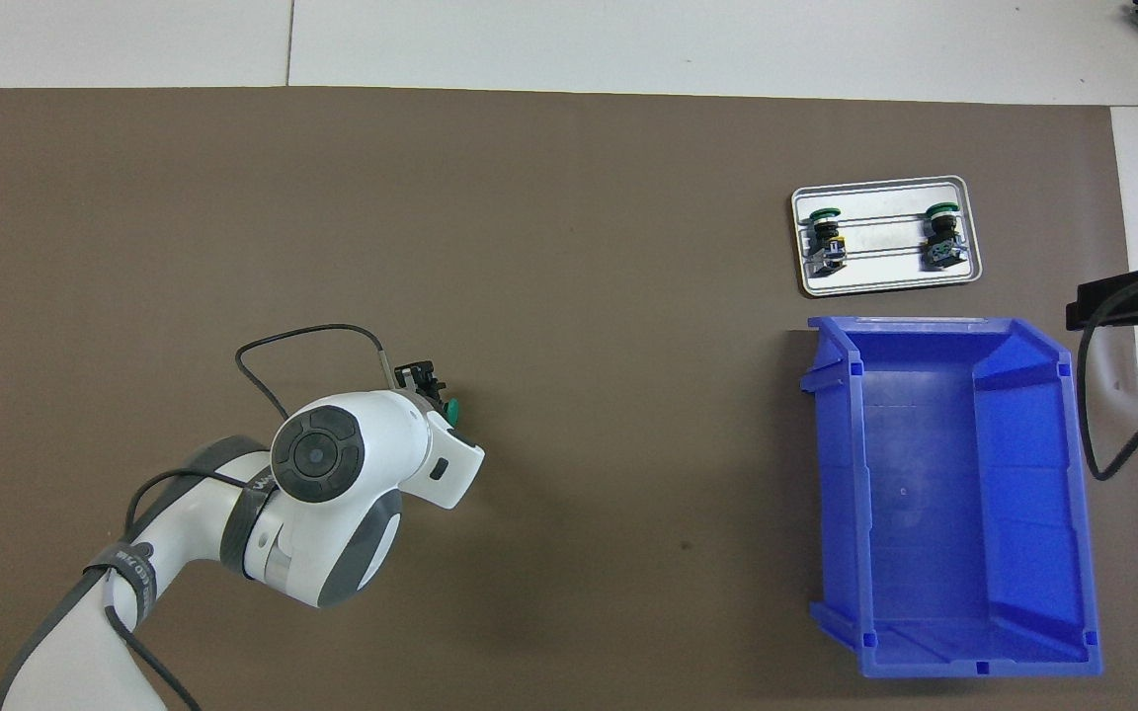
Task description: Place and press button with both arms
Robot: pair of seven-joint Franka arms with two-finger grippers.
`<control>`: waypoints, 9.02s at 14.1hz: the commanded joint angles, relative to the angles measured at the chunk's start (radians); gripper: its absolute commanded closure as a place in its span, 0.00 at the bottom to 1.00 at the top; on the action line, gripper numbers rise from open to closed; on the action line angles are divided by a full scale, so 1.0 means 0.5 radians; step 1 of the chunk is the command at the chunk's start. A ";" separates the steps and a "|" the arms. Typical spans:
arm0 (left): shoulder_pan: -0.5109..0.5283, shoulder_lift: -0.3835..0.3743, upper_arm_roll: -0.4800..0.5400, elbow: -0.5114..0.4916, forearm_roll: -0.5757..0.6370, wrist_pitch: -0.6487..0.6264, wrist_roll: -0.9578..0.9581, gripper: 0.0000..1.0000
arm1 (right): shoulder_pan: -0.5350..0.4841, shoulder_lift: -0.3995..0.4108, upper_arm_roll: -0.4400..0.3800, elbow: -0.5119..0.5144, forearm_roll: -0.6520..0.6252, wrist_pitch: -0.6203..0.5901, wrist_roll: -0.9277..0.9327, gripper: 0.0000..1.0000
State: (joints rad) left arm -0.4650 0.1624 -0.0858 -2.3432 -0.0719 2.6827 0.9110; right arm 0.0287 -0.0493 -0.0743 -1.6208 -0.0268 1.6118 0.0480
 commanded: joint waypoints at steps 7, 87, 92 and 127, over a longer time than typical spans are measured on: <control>-0.049 0.102 0.040 0.005 -0.028 0.126 -0.006 0.55 | 0.004 -0.046 0.011 -0.035 -0.047 -0.057 0.021 0.00; 0.092 -0.294 0.040 0.033 -0.010 -0.521 -2.295 1.00 | 0.001 -0.058 0.011 -0.047 -0.008 -0.060 0.015 0.00; 0.111 -0.251 0.046 0.310 -0.010 -0.774 -2.298 0.91 | 0.001 -0.058 0.011 -0.050 -0.008 -0.060 0.015 0.00; 0.884 -0.251 0.055 1.483 0.150 -2.101 -2.101 0.00 | 1.117 0.450 0.047 -0.100 0.038 0.776 1.391 0.00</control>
State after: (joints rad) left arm -0.0385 0.0751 -0.0550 -1.5503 0.0203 1.5982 -0.1494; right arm 0.5097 0.0691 -0.0450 -1.7094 -0.0035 1.9131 0.6133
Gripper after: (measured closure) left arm 0.000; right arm 0.000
